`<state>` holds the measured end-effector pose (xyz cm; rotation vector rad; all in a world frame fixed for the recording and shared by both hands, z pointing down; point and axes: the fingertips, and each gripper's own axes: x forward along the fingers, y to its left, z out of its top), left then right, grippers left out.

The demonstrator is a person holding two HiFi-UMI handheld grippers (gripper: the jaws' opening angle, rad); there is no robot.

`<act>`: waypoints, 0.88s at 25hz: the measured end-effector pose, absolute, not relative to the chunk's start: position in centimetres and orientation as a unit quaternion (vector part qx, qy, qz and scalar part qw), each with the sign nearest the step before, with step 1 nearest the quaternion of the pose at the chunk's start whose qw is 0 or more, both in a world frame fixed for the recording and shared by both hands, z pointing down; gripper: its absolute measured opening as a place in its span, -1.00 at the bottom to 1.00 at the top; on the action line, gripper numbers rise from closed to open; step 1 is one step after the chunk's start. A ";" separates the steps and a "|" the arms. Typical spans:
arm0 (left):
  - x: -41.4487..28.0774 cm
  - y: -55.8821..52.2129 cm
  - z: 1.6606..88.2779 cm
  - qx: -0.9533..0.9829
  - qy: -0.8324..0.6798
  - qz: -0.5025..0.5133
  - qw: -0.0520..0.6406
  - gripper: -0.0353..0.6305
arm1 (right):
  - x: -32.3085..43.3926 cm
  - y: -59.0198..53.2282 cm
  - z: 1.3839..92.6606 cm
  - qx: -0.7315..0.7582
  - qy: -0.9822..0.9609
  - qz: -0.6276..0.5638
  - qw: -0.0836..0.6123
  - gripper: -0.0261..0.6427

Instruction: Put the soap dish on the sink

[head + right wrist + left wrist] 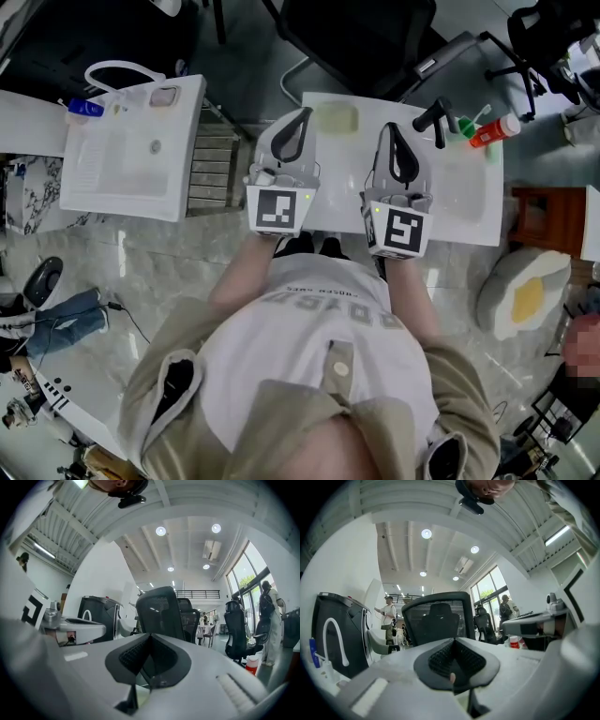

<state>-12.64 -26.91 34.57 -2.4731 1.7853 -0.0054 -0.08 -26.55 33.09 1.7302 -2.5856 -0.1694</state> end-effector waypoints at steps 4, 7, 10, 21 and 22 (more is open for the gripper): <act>-12.5 -26.6 33.1 -0.807 0.588 0.018 0.057 -0.87 | -0.1 -26.2 31.8 0.552 -0.832 -0.062 -0.006 -0.90; -12.4 -26.2 32.3 -0.807 0.585 0.034 0.071 -0.87 | -0.1 -25.9 31.1 0.550 -0.833 -0.066 -0.018 -0.90; -12.5 -25.9 31.8 -0.807 0.584 0.039 0.073 -0.87 | -0.2 -25.8 30.6 0.547 -0.834 -0.065 -0.028 -0.90; -12.5 -25.1 30.8 -0.809 0.579 0.043 0.092 -0.87 | -1.0 -24.7 28.8 0.525 -0.845 -0.089 -0.050 -0.92; -12.5 -25.1 30.8 -0.809 0.580 0.043 0.092 -0.87 | -1.1 -24.7 28.5 0.525 -0.845 -0.091 -0.052 -0.92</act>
